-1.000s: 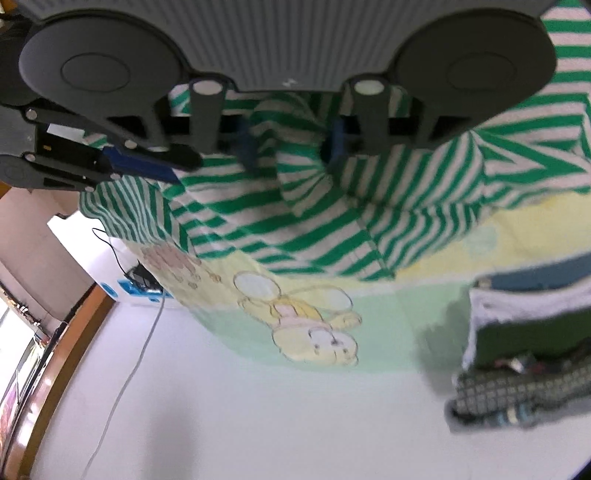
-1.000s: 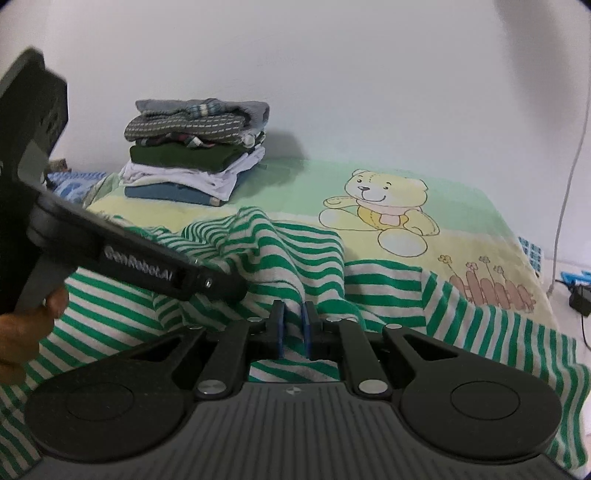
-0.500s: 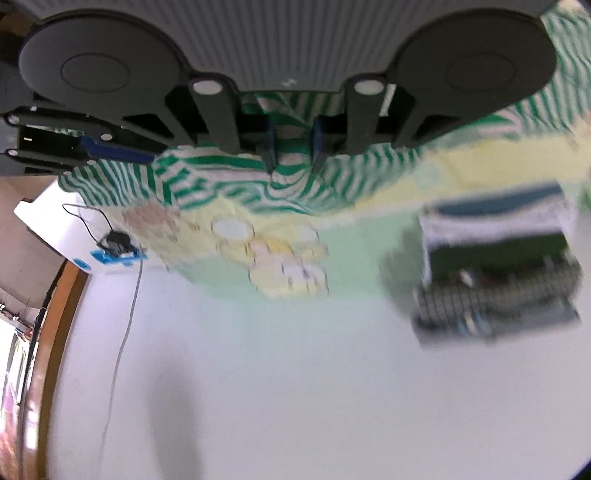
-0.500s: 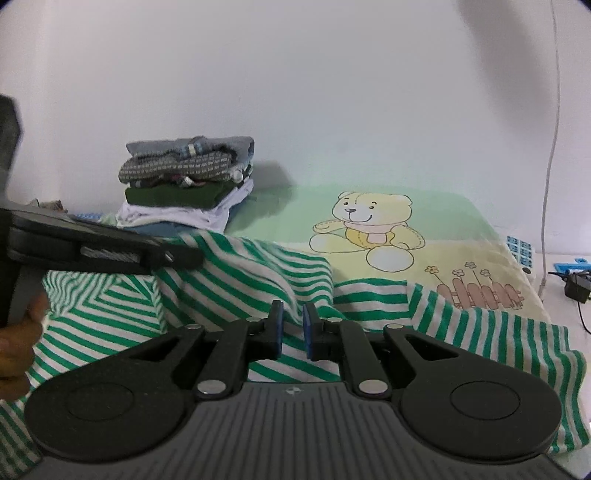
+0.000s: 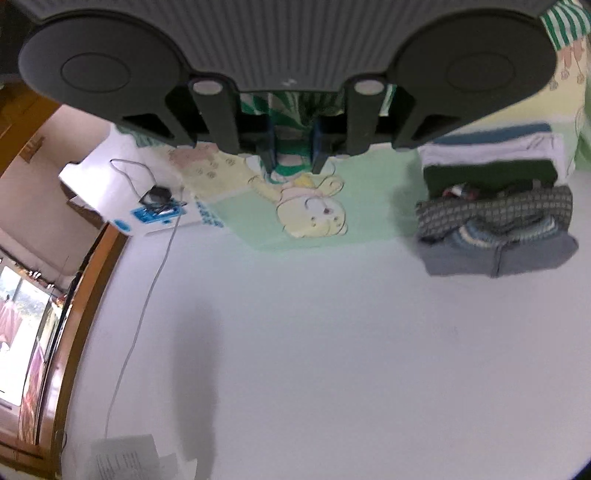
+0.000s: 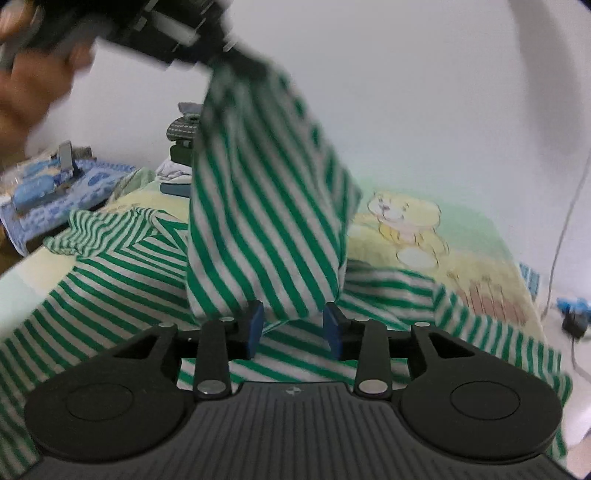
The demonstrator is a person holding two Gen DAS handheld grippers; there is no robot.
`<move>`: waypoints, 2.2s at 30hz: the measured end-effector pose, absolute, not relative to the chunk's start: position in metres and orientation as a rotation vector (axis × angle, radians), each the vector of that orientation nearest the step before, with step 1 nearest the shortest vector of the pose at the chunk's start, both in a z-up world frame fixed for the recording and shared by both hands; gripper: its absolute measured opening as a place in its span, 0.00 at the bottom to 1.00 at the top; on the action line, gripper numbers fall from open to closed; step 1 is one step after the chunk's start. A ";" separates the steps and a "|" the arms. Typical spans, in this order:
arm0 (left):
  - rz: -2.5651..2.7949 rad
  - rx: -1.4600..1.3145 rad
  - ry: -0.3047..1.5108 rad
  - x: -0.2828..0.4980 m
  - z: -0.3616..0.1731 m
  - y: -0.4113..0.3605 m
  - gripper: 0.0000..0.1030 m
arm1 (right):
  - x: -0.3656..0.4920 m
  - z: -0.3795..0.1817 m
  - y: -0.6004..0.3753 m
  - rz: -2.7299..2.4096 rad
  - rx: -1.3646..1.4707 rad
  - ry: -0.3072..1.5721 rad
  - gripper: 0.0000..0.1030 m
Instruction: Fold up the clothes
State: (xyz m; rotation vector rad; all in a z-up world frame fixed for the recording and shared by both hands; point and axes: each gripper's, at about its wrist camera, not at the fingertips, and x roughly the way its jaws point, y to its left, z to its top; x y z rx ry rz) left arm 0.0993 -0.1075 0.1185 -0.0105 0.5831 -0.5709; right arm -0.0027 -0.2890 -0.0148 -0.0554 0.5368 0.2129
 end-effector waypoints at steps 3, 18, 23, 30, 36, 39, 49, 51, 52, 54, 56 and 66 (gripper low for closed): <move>-0.573 0.040 0.558 0.097 0.132 -0.113 0.17 | 0.003 -0.006 -0.289 0.174 -0.032 0.496 0.34; -0.522 0.092 0.535 0.097 0.135 -0.089 0.27 | -0.004 0.028 -0.319 -0.100 0.012 0.387 0.01; -0.515 0.094 0.662 0.099 0.086 -0.084 0.33 | -0.018 0.003 -0.314 -0.150 -0.031 0.513 0.01; -0.561 0.158 0.789 0.074 0.012 -0.093 0.49 | -0.034 -0.033 -0.312 -0.193 -0.113 0.700 0.03; -0.563 0.198 0.833 0.059 -0.024 -0.110 0.57 | 0.007 -0.002 -0.276 0.015 -0.122 0.574 0.33; -0.562 0.217 0.836 0.049 -0.032 -0.117 0.62 | 0.045 -0.007 -0.249 0.109 -0.154 0.578 0.33; -0.512 0.277 0.820 0.016 -0.046 -0.124 0.81 | 0.092 -0.029 -0.251 0.128 -0.093 0.633 0.03; -0.506 0.284 0.822 0.013 -0.048 -0.125 0.83 | 0.086 -0.022 -0.266 0.110 -0.042 0.608 0.02; -0.503 0.290 0.821 0.012 -0.048 -0.125 0.83 | 0.081 -0.018 -0.274 0.095 -0.021 0.589 0.02; -0.497 0.302 0.810 0.009 -0.048 -0.127 0.83 | 0.068 -0.005 -0.290 0.064 0.031 0.548 0.02; -0.503 0.300 0.804 0.008 -0.046 -0.128 0.83 | 0.052 0.010 -0.309 0.026 0.090 0.502 0.02; -0.621 0.297 0.758 -0.008 -0.034 -0.144 0.86 | -0.037 0.051 -0.368 -0.140 0.311 0.355 0.01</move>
